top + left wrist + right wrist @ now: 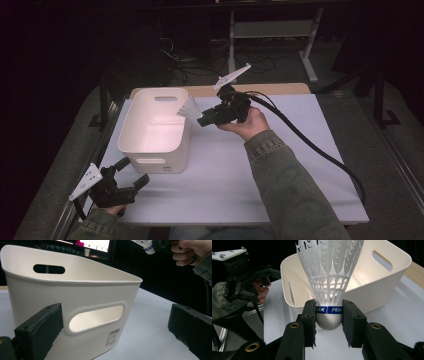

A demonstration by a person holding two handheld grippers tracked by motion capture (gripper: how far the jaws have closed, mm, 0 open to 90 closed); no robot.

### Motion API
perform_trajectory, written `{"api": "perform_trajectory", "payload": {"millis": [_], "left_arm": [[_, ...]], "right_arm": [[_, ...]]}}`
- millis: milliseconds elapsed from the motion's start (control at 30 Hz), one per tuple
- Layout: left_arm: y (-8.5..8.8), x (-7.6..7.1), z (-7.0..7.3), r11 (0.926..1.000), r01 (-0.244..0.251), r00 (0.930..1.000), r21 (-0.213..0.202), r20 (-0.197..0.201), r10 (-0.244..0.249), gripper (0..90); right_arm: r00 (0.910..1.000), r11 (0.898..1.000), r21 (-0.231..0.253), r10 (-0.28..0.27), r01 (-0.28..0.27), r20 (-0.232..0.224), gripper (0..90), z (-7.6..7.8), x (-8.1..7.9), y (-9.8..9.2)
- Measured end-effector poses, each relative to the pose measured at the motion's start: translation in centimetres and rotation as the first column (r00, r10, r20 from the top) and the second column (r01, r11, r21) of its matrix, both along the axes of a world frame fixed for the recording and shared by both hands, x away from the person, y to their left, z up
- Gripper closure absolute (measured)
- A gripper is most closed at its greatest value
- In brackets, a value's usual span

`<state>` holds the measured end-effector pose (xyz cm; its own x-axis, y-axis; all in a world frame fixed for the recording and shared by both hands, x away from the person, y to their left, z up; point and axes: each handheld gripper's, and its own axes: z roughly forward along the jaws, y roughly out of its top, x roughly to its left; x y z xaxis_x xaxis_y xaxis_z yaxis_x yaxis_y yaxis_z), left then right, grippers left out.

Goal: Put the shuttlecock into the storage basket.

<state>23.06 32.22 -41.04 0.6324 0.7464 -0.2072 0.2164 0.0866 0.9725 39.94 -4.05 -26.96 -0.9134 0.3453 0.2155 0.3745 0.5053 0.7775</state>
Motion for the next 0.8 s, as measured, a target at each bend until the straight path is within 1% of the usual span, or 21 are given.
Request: {"api": "perform_trajectory", "payload": {"millis": [167,200,300,333,367,400,433,567,767,800], "left_arm": [[0.0,0.0,0.0,1.0,-0.001,1.0,-0.005,0.002,0.001,0.0],[0.0,0.0,0.0,1.0,0.0,1.0,-0.002,0.002,0.0,0.0],[0.1,0.0,0.0,1.0,0.0,1.0,0.0,0.0,0.0,0.0],[0.1,0.0,0.0,1.0,0.0,1.0,0.0,0.0,0.0,0.0],[0.1,0.0,0.0,1.0,0.001,1.0,0.0,-0.002,-0.001,0.0],[0.1,0.0,0.0,1.0,-0.001,1.0,-0.01,-0.005,0.001,0.0],[0.1,0.0,0.0,1.0,-0.002,1.0,-0.007,-0.007,0.002,0.0],[0.2,0.0,0.0,0.9999,-0.001,1.0,-0.013,-0.005,0.001,0.0],[0.2,0.0,0.0,0.9999,0.0,1.0,-0.016,-0.004,0.0,0.0],[0.2,0.0,0.0,0.9998,-0.001,1.0,-0.02,-0.003,0.001,0.0]], "right_arm": [[1.0,1.0,-0.004,0.003,-0.003,-0.001,63.8,0.1,0.4,0.7],[1.0,1.0,-0.001,0.002,-0.002,-0.009,63.8,0.1,0.4,0.9],[0.9998,1.0,-0.001,0.014,-0.014,0.011,63.9,0.2,0.6,1.4],[0.9998,1.0,-0.001,0.014,-0.014,0.011,63.9,0.2,0.6,1.4],[0.9999,1.0,0.005,0.013,-0.013,-0.002,63.8,0.4,0.6,1.6],[0.9998,1.0,0.004,0.019,-0.019,0.009,63.8,0.4,0.7,1.8],[0.9997,1.0,0.002,0.022,-0.022,0.004,63.8,0.5,0.7,2.3],[0.9992,0.999,-0.01,0.037,-0.037,0.013,63.8,0.6,0.7,3.2],[0.9981,0.998,-0.007,0.061,-0.061,0.004,63.8,0.7,0.8,4.8],[0.9984,0.998,-0.008,0.057,-0.057,0.0,63.8,0.6,0.8,5.1]]}}
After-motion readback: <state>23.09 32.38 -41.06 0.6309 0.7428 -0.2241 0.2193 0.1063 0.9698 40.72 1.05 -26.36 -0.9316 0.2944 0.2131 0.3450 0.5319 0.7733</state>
